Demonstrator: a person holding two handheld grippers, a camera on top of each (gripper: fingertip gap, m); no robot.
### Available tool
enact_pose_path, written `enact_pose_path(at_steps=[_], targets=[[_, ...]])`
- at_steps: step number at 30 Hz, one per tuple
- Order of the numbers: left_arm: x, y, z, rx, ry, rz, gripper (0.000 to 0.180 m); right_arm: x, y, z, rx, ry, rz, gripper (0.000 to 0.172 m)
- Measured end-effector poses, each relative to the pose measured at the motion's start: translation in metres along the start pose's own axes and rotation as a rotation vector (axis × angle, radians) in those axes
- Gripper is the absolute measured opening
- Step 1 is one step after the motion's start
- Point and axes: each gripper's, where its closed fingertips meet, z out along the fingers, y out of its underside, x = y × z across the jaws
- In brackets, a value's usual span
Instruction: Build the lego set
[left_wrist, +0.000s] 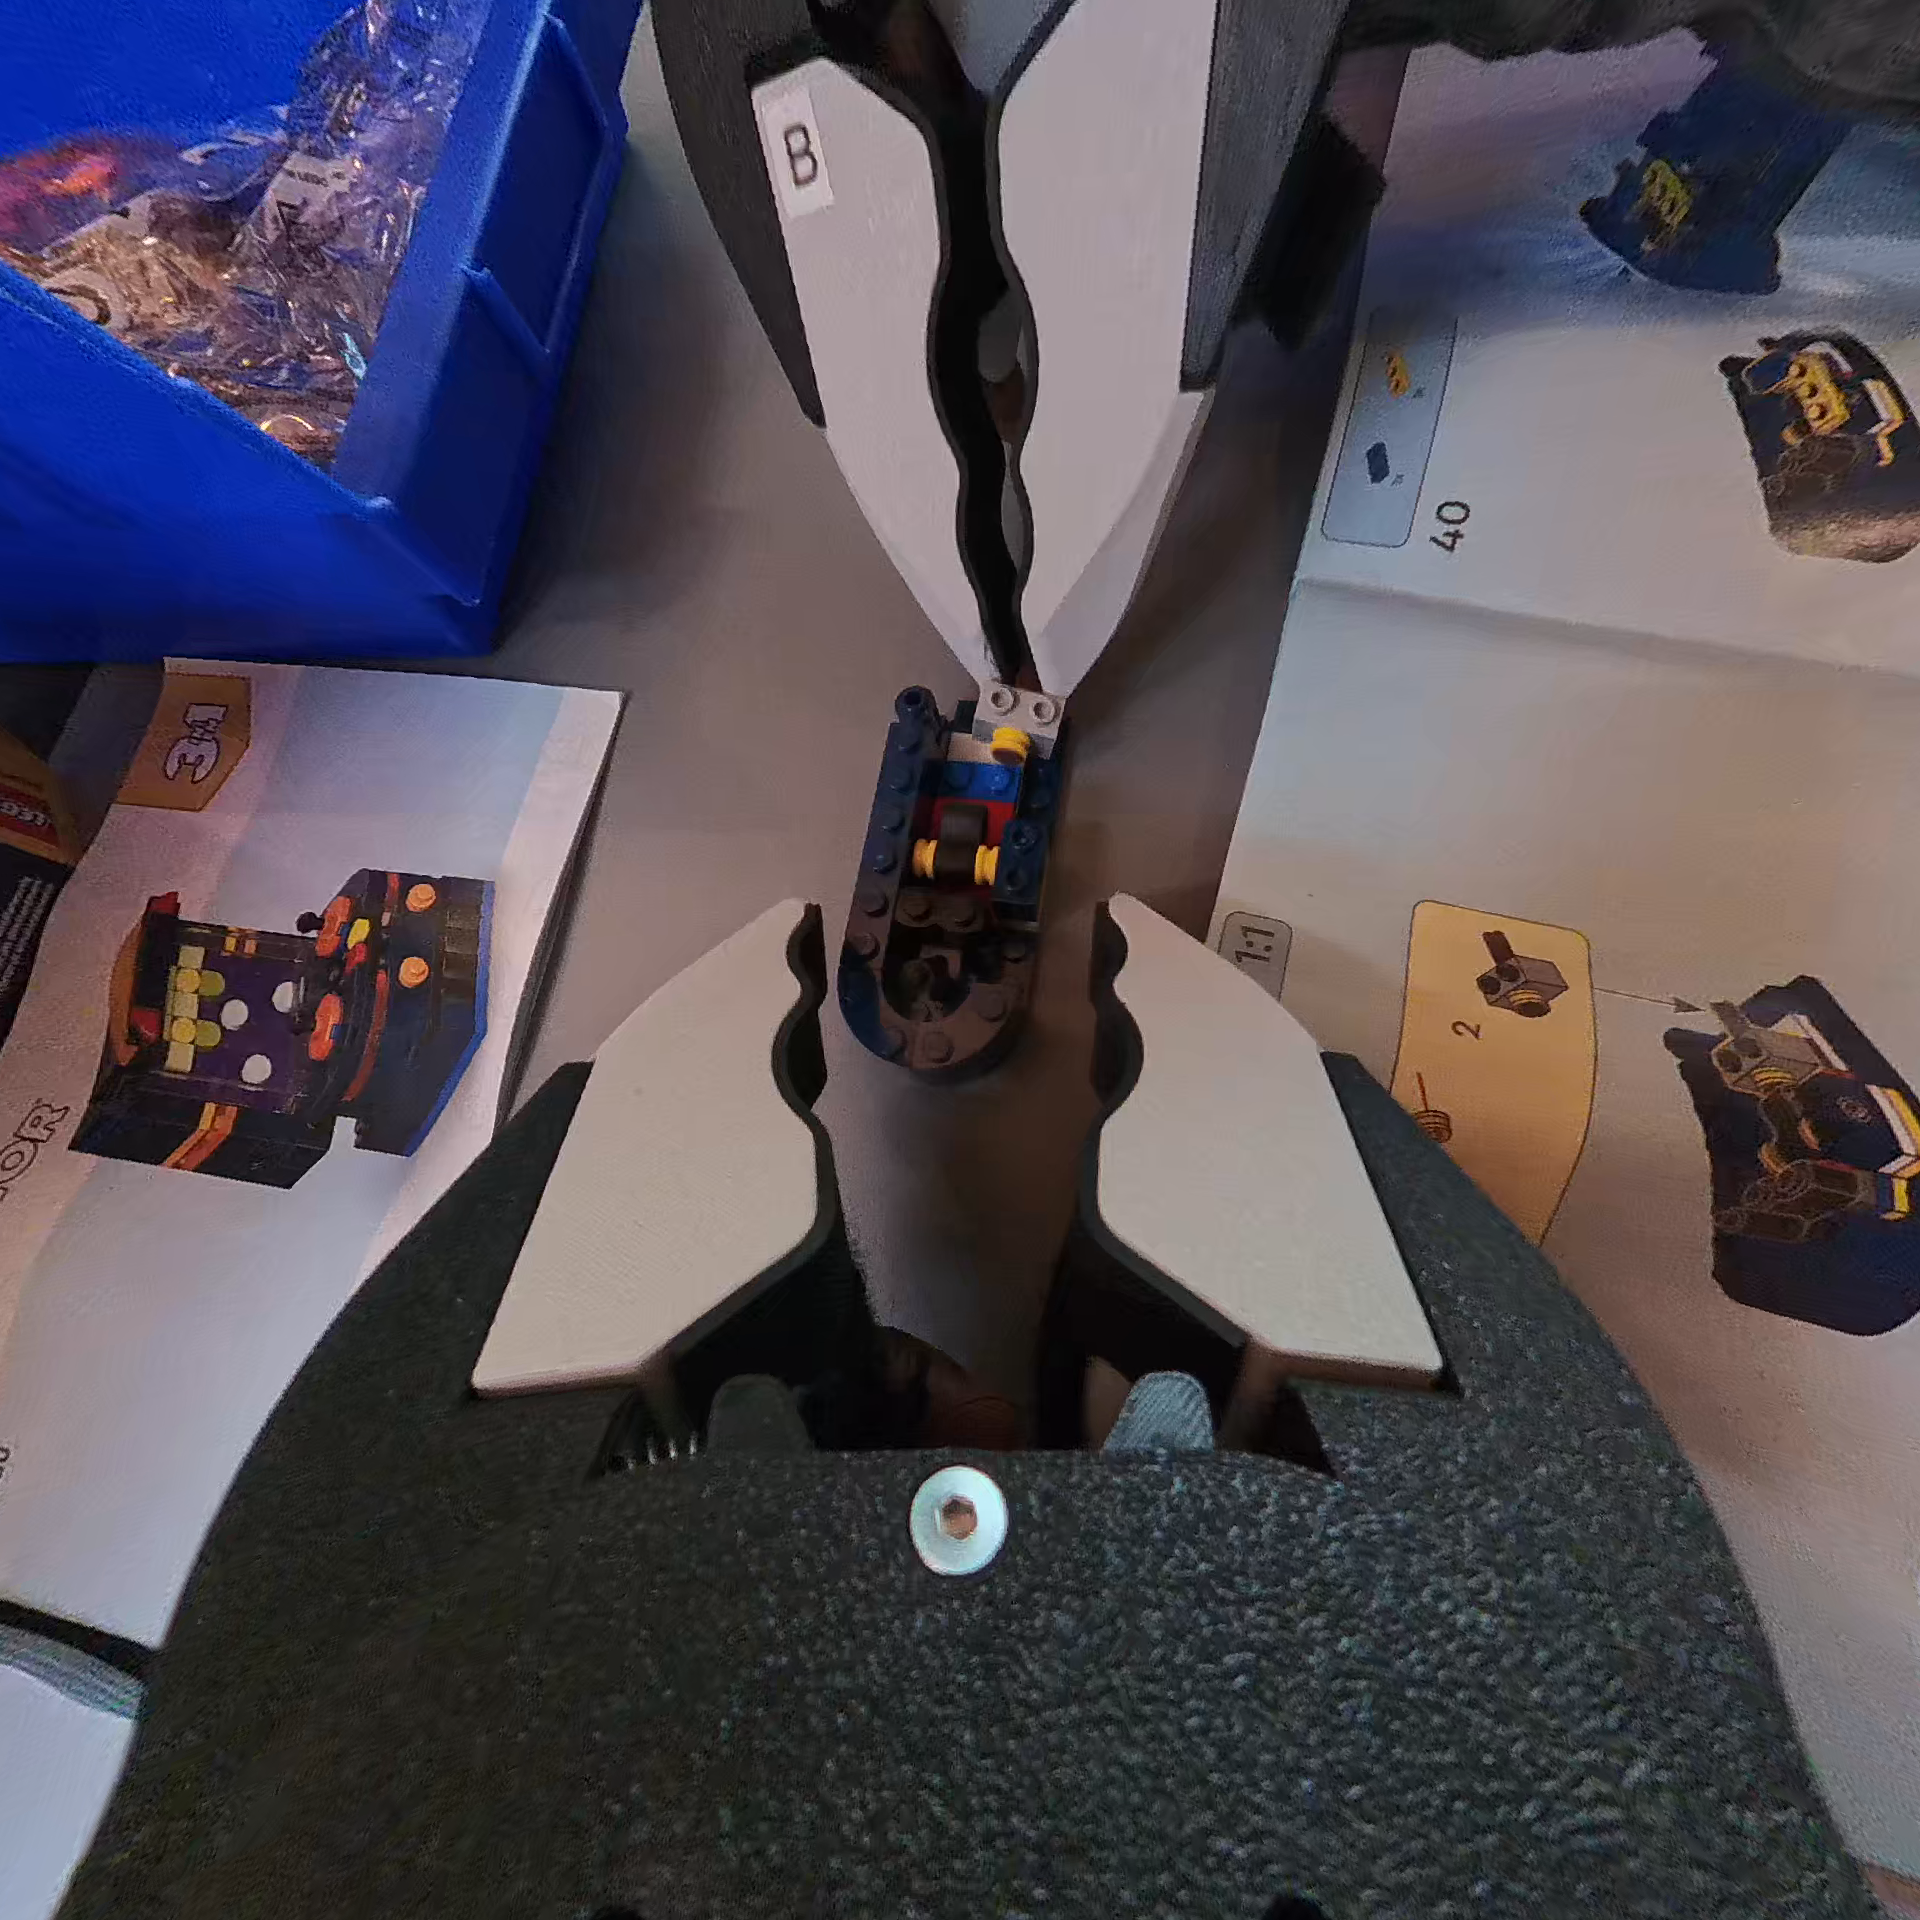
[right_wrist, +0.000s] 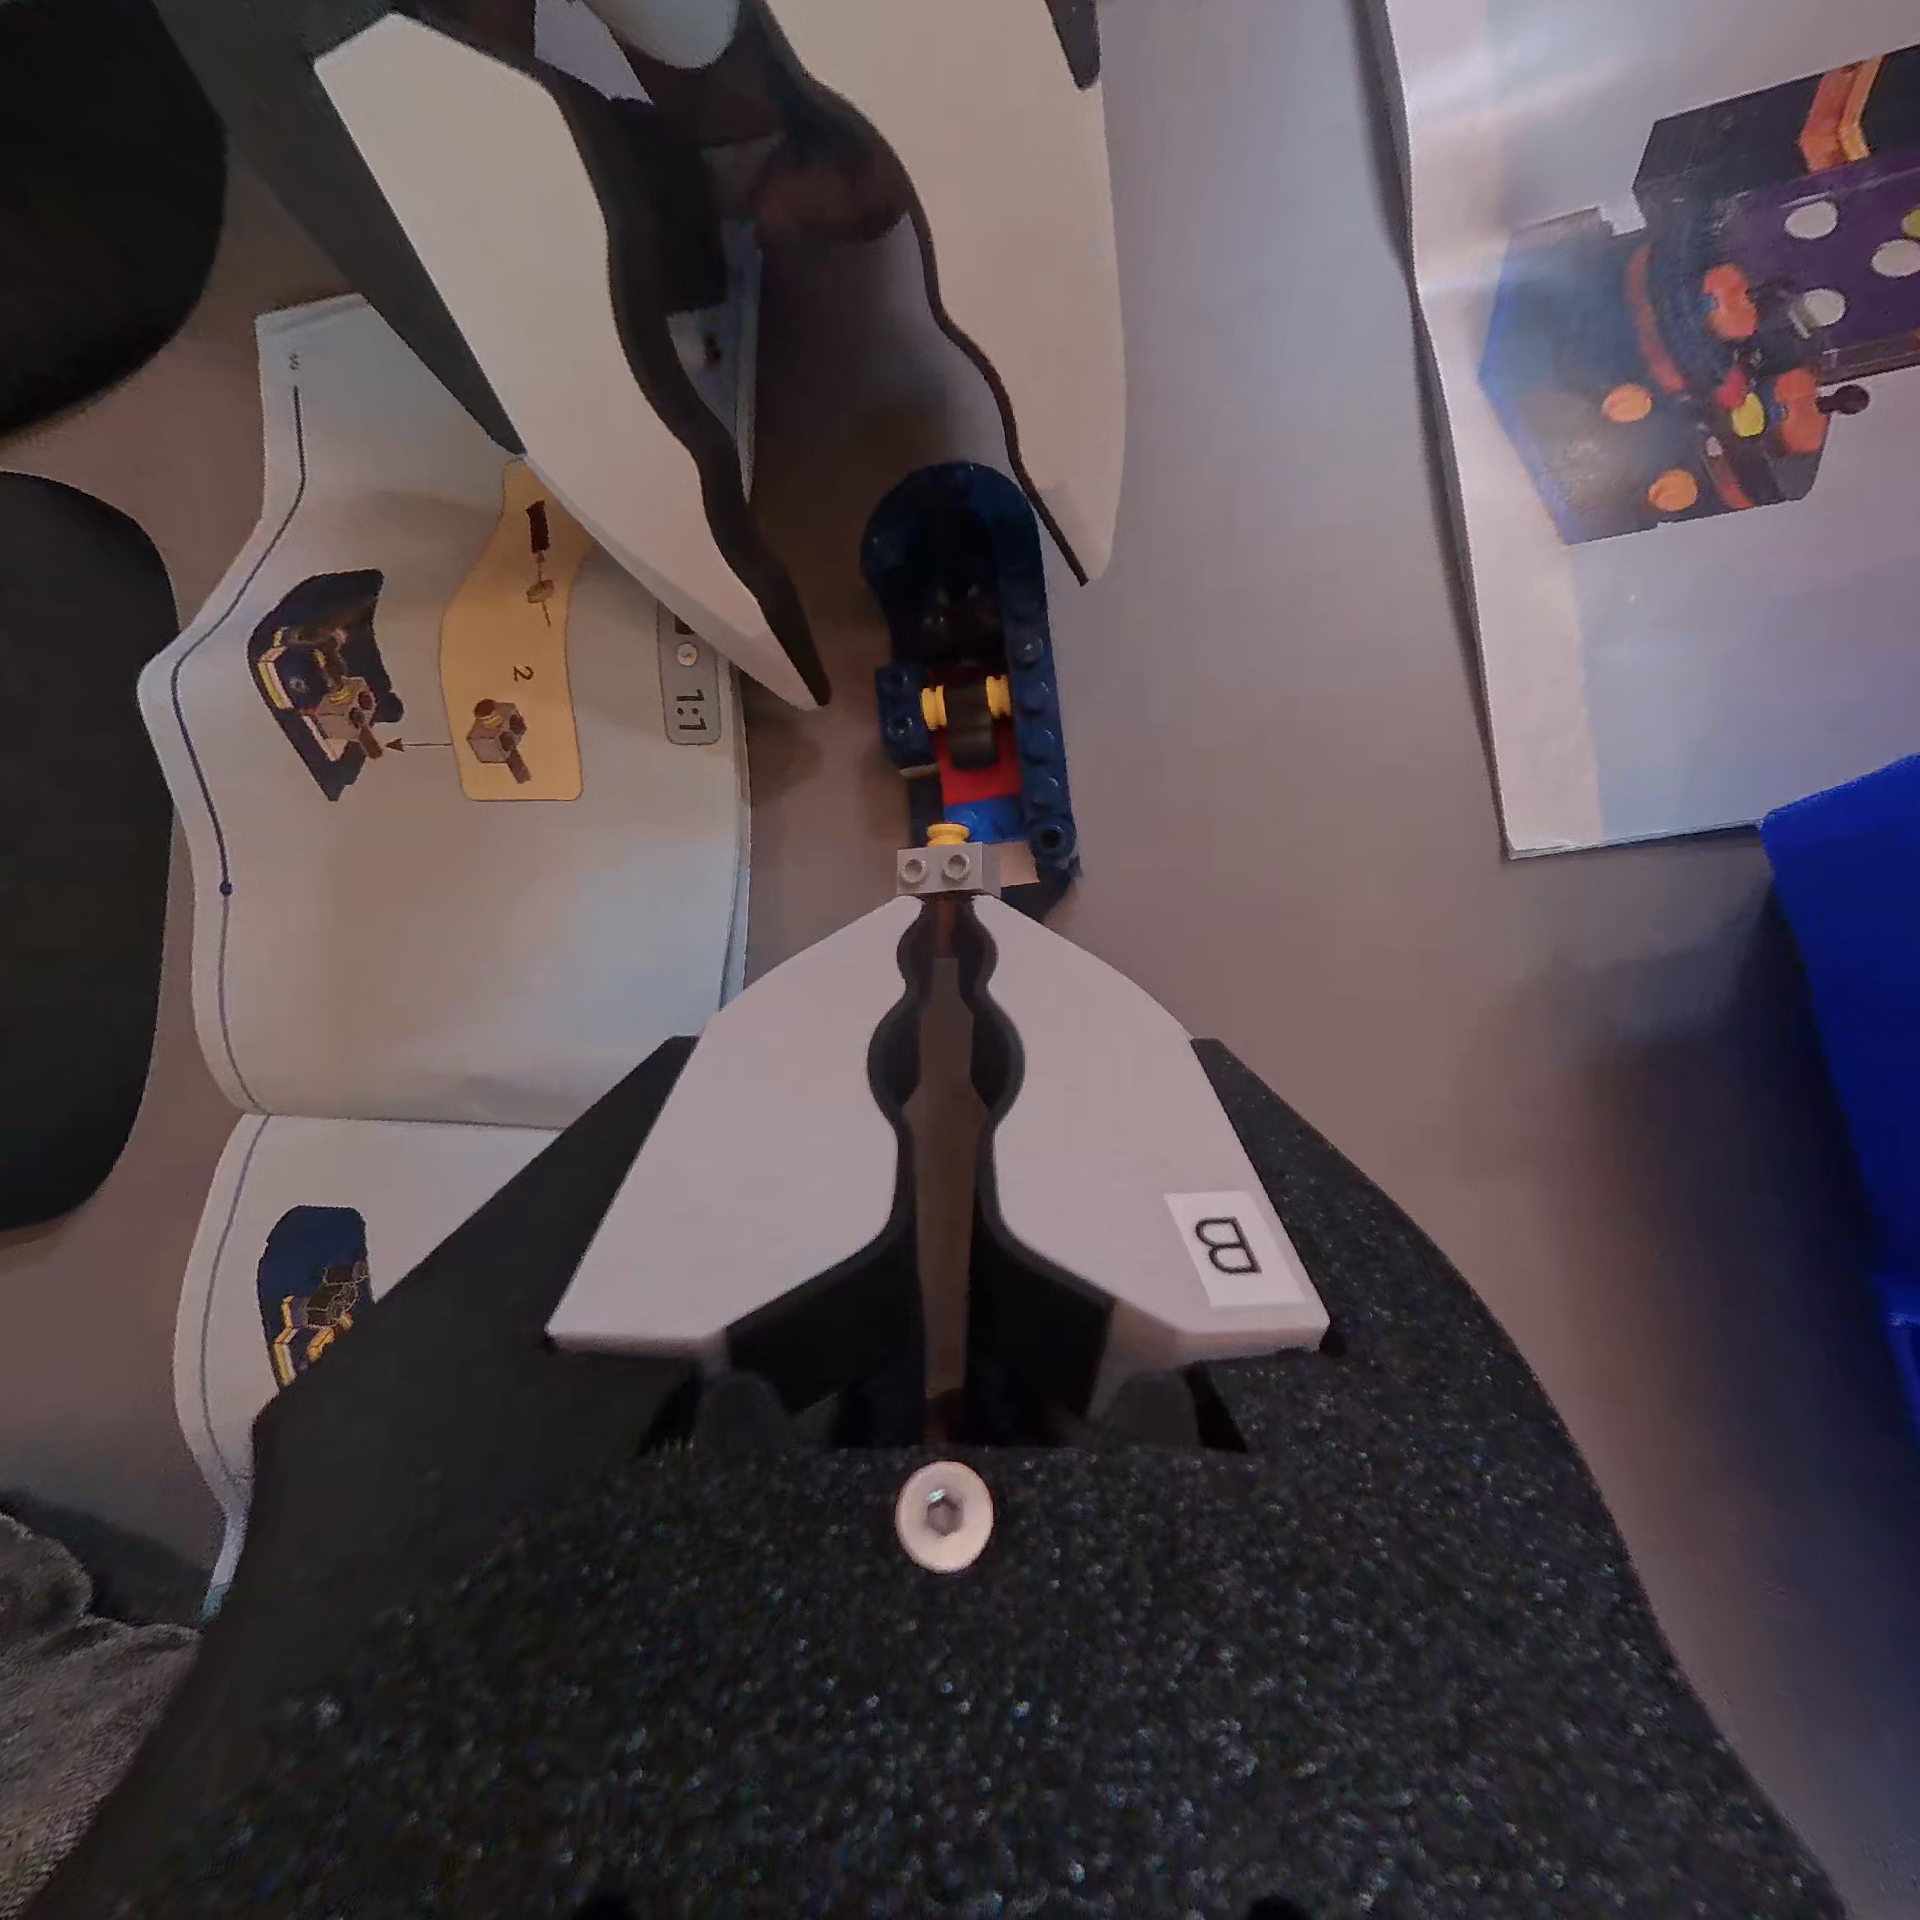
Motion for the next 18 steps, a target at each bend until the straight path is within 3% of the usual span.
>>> enact_pose_path(at_steps=[11, 18], targets=[[0.0004, 0.0041, 0.0037, -0.004, 0.008, 0.001, 0.046, 0.0000, -0.0061, 0.0004, 0.085, -0.043, 0.017, 0.004], [0.0016, 0.0031, 0.0048, 0.000, 0.008, 0.038, 0.039, 0.0005, -0.0060, 0.0005, 0.052, -0.026, 0.010, 0.004]])
